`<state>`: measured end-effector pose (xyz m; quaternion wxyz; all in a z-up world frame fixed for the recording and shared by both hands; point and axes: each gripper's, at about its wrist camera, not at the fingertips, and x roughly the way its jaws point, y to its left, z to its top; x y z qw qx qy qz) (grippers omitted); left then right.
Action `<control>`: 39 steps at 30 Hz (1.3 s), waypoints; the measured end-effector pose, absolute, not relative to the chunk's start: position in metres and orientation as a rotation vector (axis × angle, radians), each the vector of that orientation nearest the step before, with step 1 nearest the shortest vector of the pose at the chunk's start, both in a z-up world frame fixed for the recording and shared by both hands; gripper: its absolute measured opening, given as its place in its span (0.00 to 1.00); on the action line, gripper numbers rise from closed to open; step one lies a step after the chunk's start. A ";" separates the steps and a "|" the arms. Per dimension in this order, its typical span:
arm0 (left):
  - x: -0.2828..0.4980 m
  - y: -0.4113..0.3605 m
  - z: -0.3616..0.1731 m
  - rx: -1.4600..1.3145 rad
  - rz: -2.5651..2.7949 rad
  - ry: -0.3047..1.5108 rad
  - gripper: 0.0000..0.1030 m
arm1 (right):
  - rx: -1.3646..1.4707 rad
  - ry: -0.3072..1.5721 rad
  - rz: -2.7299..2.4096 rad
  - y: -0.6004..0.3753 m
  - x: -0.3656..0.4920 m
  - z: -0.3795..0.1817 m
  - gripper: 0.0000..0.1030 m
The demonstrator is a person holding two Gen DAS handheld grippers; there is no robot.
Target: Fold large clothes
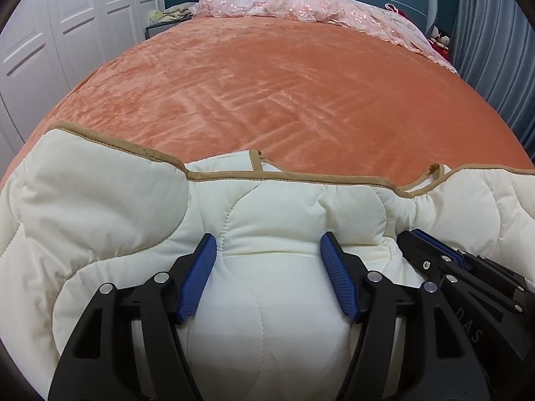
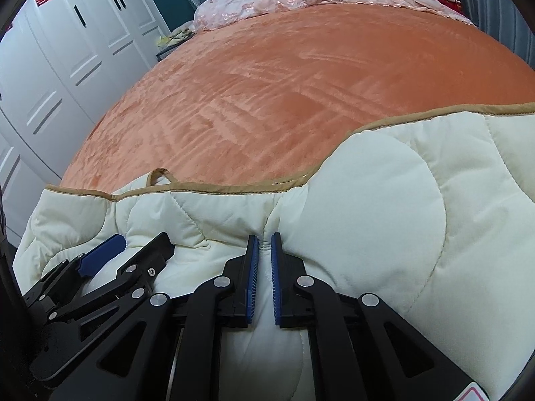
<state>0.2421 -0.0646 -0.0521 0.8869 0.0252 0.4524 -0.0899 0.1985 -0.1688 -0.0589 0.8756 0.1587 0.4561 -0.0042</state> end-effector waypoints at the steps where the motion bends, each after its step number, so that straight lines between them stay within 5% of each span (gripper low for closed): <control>1: 0.242 -0.065 -0.053 0.054 -0.185 0.939 0.61 | 0.337 0.949 -0.008 -0.170 0.199 -0.059 0.03; 9: 0.249 -0.044 -0.035 -0.068 -0.210 0.974 0.60 | 0.421 0.766 -0.221 -0.198 0.170 -0.022 0.00; 12: 0.241 -0.002 -0.004 -0.219 -0.143 0.931 0.60 | 0.484 0.692 -0.231 -0.223 0.141 0.009 0.13; 19: 0.175 0.019 0.035 -0.175 -0.206 0.949 0.61 | 0.439 0.853 -0.042 -0.208 0.084 0.020 0.13; 33: 0.093 -0.036 -0.013 0.062 -0.204 0.978 0.61 | 0.304 0.991 0.021 -0.141 0.043 -0.026 0.13; 39: 0.093 -0.048 -0.026 0.113 -0.176 0.956 0.70 | 0.283 0.998 0.007 -0.139 0.047 -0.036 0.10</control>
